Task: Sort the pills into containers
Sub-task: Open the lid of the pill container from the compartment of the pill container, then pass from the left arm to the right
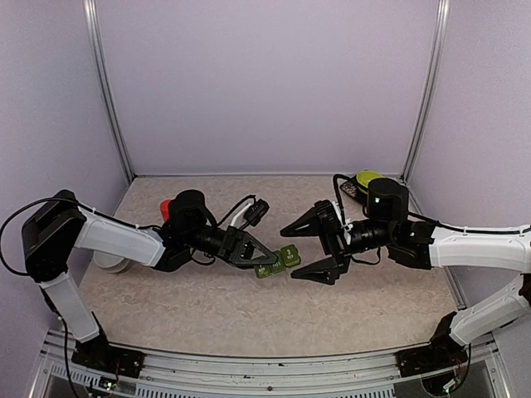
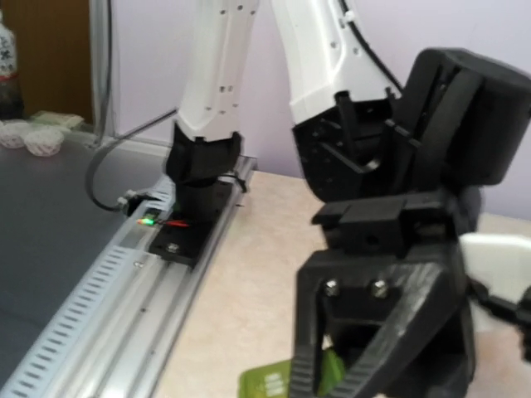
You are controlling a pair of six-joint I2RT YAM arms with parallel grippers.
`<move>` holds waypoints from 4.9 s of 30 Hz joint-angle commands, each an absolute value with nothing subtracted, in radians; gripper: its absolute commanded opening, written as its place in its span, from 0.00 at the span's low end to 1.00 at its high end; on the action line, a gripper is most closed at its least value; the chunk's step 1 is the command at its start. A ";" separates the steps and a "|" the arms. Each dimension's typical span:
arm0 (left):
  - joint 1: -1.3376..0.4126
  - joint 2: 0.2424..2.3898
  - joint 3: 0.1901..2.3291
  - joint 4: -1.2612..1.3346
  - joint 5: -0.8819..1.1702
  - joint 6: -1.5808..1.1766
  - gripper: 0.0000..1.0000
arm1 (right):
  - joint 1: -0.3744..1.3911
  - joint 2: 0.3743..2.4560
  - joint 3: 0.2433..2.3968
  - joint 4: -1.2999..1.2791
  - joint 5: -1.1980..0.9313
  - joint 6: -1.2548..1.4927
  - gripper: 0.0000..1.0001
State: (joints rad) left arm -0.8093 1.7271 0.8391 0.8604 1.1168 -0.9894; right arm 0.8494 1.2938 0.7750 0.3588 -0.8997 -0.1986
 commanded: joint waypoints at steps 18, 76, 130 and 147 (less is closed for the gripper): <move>-0.805 1.732 0.852 0.832 1.117 -0.952 0.00 | 0.870 1.266 0.801 0.225 -0.614 -0.339 1.00; -0.818 1.679 0.869 0.602 1.124 -0.753 0.00 | 0.860 1.317 0.809 0.204 -0.355 -0.323 1.00; -0.742 1.717 0.965 0.341 1.105 -0.576 0.00 | 0.779 1.493 0.831 0.263 -0.903 0.688 0.47; -0.742 1.717 0.957 0.311 1.096 -0.549 0.00 | 0.770 1.534 0.809 0.346 -0.959 0.773 0.22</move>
State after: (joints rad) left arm -0.7456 1.7184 0.9413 0.3309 1.1172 -0.5690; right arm 0.7727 1.5303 0.8185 0.2802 -0.9108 0.7605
